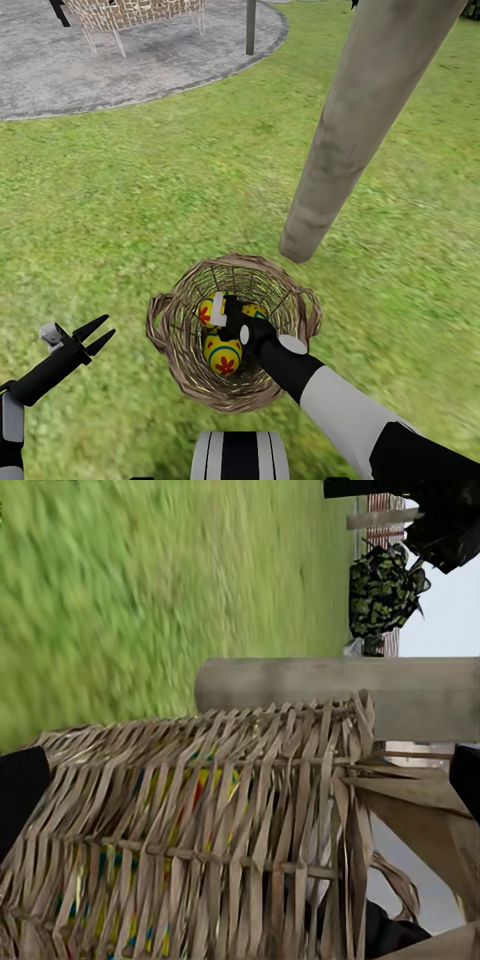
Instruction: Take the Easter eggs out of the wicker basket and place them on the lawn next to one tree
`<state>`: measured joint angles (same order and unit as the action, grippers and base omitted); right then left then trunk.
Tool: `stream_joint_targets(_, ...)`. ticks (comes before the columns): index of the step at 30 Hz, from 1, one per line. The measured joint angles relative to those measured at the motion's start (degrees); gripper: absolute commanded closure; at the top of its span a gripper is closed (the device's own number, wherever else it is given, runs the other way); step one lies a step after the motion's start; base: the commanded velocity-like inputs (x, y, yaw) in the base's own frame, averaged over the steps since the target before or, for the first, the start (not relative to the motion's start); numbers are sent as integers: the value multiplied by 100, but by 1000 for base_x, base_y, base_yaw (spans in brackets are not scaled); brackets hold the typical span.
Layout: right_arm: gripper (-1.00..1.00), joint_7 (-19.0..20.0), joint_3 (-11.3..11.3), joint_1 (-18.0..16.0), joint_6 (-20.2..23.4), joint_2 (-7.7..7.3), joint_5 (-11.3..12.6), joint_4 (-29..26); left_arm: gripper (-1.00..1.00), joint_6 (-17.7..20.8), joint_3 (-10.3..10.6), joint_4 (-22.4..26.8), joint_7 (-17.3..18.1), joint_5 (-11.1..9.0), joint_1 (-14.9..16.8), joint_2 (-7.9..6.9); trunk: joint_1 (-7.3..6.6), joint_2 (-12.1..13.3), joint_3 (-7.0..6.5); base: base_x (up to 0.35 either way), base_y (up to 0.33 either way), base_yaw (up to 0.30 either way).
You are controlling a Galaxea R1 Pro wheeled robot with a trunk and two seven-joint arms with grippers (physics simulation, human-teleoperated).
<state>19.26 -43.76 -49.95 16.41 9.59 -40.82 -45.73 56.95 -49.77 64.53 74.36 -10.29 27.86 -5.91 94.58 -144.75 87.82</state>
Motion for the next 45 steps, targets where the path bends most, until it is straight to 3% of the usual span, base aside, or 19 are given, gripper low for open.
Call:
stream_joint_targets(4,100,-4,-1,0,0,-5,15,75,-100,8,1,19,25,0,0,-21,-5,3,-44,0,0,0)
stream_joint_targets(6,100,-6,-3,1,2,-7,30,114,-100,1,-136,16,251,-60,0,-5,-7,4,-66,0,0,0)
stream_joint_targets(10,100,-1,-2,1,2,0,29,158,-100,0,-188,15,291,-70,0,1,-10,5,-88,0,0,0)
stream_joint_targets(15,100,-1,-2,1,2,1,28,159,-100,0,-190,15,294,-70,0,2,-10,5,-88,0,0,0)
stream_joint_targets(22,100,8,-2,3,12,-10,31,272,-100,1,-191,15,291,-71,0,2,-25,14,-220,0,0,0)
stream_joint_targets(37,100,8,-2,3,8,-10,33,266,-100,1,-214,11,307,-80,0,-19,-38,20,-331,0,0,0)
stream_joint_targets(45,100,22,-2,3,3,-27,27,266,-100,0,-217,7,308,-79,0,-16,-38,21,-332,0,0,0)
